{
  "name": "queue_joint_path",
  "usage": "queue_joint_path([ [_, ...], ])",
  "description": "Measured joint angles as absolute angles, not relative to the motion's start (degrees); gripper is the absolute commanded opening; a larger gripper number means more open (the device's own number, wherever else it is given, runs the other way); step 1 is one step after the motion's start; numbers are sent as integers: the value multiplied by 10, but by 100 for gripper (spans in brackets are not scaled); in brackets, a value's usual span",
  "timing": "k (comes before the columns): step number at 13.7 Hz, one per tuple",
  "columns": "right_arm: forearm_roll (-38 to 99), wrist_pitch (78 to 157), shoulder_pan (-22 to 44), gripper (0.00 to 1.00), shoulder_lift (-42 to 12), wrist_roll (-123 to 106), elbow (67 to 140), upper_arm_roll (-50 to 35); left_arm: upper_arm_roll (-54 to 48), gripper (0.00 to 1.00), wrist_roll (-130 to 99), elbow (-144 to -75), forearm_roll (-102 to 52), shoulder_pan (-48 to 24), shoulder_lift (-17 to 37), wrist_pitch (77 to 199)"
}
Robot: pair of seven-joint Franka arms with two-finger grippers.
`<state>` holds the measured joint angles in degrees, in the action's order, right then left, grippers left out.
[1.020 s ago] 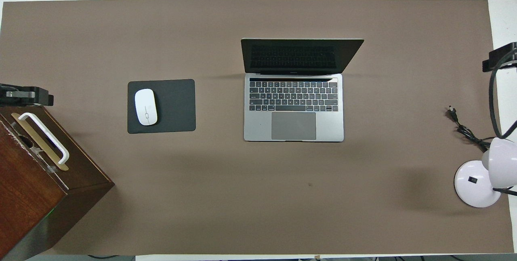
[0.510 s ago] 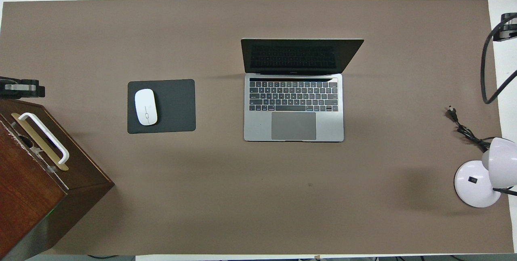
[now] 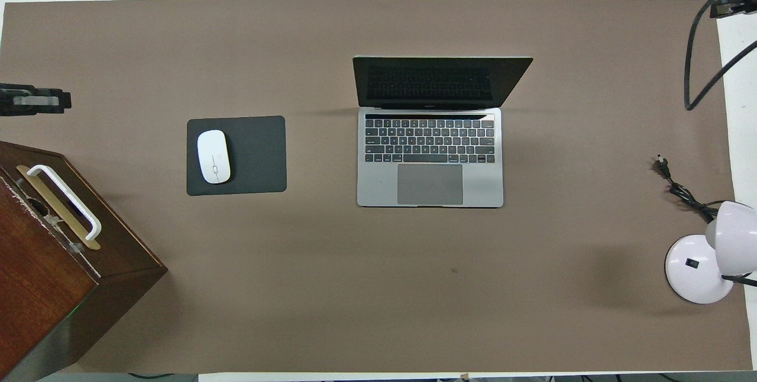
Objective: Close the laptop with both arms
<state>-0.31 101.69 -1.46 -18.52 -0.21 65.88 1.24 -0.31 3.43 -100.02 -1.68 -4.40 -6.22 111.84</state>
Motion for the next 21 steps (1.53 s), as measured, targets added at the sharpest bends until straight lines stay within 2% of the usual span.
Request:
queue_joint_path([
  [6,-6,1064,28,0,-290,49,573,11,-6,0,33,-1097,-58,-104,-79,1259],
  [10,-41,1076,88,0,-348,123,527,13,-6,0,16,-1240,-107,-142,-132,1419],
  [14,-42,1076,130,0,-369,204,507,14,-7,0,-13,-1349,-108,-218,-160,1568],
  [18,-43,1069,183,0,-369,279,506,18,-7,0,-16,-1420,-108,-280,-151,1704],
  [21,-45,1066,215,0,-379,306,506,25,-7,0,-16,-1451,-108,-328,-95,1836],
])
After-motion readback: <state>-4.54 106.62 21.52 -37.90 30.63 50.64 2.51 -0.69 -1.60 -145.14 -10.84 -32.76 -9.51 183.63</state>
